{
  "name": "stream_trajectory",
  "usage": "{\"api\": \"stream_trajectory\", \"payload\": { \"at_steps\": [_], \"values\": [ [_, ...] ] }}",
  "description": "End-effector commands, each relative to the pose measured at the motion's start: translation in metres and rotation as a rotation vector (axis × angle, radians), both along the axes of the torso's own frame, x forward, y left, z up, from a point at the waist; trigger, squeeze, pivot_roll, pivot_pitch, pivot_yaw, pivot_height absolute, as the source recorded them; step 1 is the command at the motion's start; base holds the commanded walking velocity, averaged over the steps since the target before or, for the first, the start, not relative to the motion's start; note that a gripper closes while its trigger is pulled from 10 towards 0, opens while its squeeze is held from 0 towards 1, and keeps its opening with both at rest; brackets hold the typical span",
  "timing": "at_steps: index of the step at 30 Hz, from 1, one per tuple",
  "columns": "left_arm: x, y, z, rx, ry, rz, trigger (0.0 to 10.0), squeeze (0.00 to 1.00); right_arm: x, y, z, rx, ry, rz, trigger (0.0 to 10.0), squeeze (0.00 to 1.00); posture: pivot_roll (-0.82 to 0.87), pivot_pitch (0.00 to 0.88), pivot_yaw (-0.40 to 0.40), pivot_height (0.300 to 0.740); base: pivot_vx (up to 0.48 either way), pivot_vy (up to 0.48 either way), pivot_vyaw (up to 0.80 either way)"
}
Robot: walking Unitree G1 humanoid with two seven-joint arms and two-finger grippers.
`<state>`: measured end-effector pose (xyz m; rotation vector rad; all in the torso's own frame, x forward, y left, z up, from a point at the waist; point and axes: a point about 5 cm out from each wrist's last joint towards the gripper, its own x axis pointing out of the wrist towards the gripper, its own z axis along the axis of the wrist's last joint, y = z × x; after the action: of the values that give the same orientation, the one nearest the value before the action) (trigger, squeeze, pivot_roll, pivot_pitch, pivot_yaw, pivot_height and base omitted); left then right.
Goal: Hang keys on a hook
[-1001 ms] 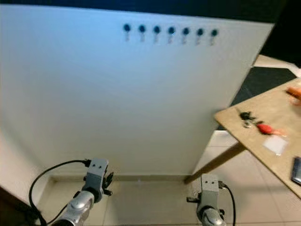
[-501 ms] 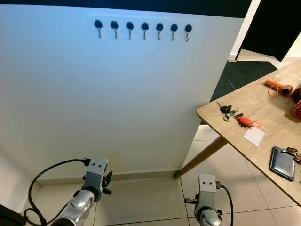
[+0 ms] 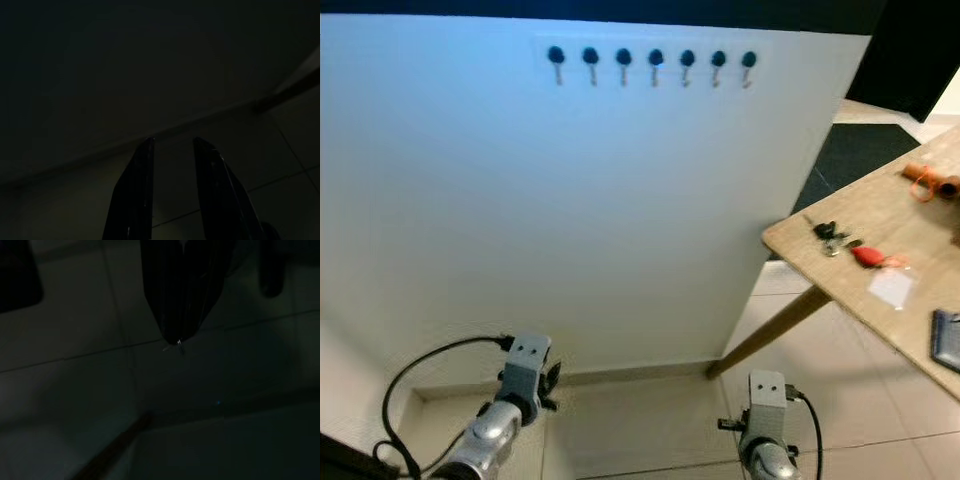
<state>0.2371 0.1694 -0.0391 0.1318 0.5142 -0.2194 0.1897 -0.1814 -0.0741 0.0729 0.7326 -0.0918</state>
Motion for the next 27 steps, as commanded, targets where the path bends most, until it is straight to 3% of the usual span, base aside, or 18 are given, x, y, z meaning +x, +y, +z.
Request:
{"api": "stream_trajectory", "payload": {
  "at_steps": [1, 27],
  "values": [
    [-0.0023, 0.0014, -0.0012, 0.0, 0.003, 0.001, 10.0, 0.0, 0.0013, -0.0063, 0.0015, -0.01, -0.007, -0.016, 10.0, 0.0, 0.08, 0.0, -0.069, 0.74, 0.0, 0.0, 0.0],
    [-0.0017, -0.0024, -0.0007, -0.016, -0.001, -0.009, 10.0, 0.0, 0.0074, -0.0069, 0.0063, -0.028, -0.049, -0.009, 10.0, 0.0, 0.07, 0.0, -0.064, 0.74, 0.0, 0.0, 0.0]
  ]
}}
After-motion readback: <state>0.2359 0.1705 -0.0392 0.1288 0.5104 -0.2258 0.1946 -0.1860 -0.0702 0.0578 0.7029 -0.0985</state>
